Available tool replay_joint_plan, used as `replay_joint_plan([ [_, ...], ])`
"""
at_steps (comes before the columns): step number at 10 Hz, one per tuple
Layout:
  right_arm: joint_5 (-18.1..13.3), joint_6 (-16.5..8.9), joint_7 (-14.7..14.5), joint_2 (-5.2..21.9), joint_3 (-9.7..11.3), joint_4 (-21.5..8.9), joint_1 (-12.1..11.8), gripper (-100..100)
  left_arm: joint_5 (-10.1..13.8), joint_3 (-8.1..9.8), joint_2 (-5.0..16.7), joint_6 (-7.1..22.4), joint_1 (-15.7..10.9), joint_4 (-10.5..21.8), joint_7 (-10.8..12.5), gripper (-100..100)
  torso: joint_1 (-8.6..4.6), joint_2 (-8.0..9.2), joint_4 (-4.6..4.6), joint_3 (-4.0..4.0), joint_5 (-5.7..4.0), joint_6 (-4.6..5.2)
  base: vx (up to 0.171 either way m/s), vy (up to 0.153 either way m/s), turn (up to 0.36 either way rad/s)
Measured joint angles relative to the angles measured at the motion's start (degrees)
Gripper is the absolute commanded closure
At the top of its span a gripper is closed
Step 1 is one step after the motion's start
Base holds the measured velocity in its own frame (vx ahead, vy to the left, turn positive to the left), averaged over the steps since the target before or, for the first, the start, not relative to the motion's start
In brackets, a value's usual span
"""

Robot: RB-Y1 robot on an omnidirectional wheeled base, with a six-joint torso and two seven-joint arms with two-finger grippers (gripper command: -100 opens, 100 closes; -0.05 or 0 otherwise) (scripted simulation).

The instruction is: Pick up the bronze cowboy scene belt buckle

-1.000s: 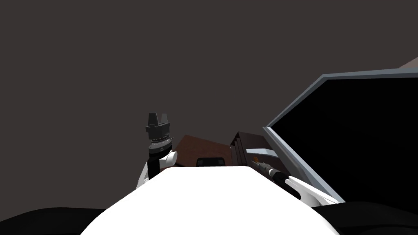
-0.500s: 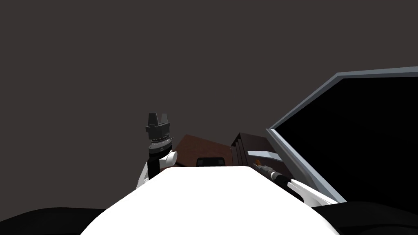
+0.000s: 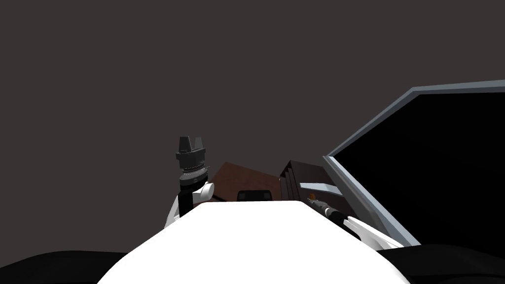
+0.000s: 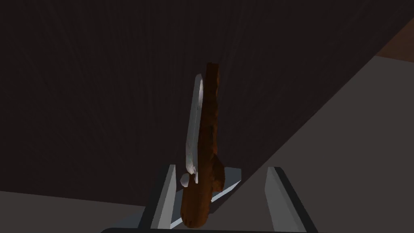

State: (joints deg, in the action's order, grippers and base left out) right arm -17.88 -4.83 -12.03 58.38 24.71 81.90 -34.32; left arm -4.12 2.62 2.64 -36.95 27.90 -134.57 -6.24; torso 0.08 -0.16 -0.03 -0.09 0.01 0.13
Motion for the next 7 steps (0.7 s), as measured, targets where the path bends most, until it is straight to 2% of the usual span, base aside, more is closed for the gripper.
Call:
replay_joint_plan([
  [3, 0.1, -0.1, 0.1, 0.0, -0.1, 0.0, 0.0, 100, 0.0, 0.0, 0.0, 0.0, 0.0, 0.0, 0.0, 0, -0.11, 0.0, -0.03, -0.01, -0.12, -0.03, 0.0, 0.0, 0.0],
  [4, 0.1, -0.1, 0.1, 0.0, -0.1, 0.0, 0.0, 0, 0.0, 0.0, 0.0, 0.0, 0.0, 0.0, 0.0, 0, -0.13, 0.0, -0.03, -0.01, -0.13, -0.04, 0.0, 0.0, 0.0],
  [5, 0.1, -0.1, 0.1, 0.0, -0.1, 0.0, 0.0, 100, 0.0, 0.0, 0.0, 0.0, 0.0, 0.0, 0.0, 0, -0.13, 0.0, -0.03, -0.02, -0.13, -0.04, 0.008, -0.014, -0.011],
  [7, 0.3, -0.3, 0.4, 1.7, -0.3, 2.0, -1.3, 100, 0.0, 0.0, 0.0, 0.0, 0.0, 0.0, 0.0, 0, -0.17, -0.03, -0.04, -0.04, -0.12, -0.04, 0.01, -0.012, -0.044],
])
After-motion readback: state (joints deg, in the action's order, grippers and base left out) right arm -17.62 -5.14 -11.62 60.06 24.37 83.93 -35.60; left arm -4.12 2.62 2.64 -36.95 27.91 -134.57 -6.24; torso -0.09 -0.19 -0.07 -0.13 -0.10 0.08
